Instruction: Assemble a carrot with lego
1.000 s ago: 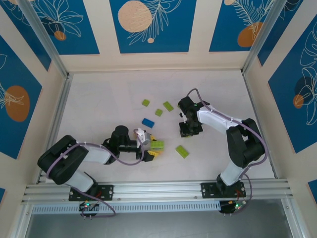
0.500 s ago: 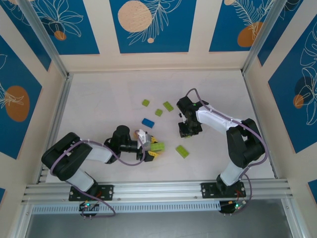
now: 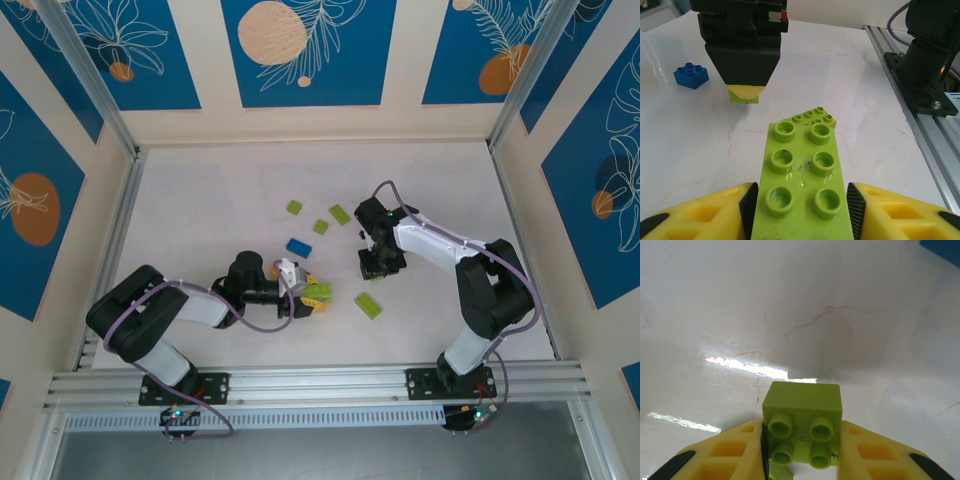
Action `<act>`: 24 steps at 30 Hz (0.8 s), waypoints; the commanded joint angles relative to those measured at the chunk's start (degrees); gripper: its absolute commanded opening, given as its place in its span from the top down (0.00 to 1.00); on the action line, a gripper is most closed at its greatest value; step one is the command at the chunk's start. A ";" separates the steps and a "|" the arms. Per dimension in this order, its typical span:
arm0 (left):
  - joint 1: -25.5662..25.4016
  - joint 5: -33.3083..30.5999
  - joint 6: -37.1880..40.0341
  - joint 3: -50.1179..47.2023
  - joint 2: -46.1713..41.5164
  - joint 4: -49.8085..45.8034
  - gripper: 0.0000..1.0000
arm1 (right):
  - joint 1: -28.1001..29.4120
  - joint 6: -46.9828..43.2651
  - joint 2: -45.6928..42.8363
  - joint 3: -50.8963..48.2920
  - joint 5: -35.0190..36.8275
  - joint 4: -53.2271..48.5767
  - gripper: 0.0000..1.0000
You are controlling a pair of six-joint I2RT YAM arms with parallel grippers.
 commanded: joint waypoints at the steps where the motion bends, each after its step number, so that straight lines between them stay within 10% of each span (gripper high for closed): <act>1: -0.32 0.17 1.15 1.18 0.14 1.90 0.51 | 0.54 1.21 -2.03 -0.55 -0.47 -0.20 0.67; 24: -0.89 2.83 5.13 2.54 0.23 -4.08 0.65 | 12.29 25.51 -9.07 13.93 -5.87 -16.69 0.76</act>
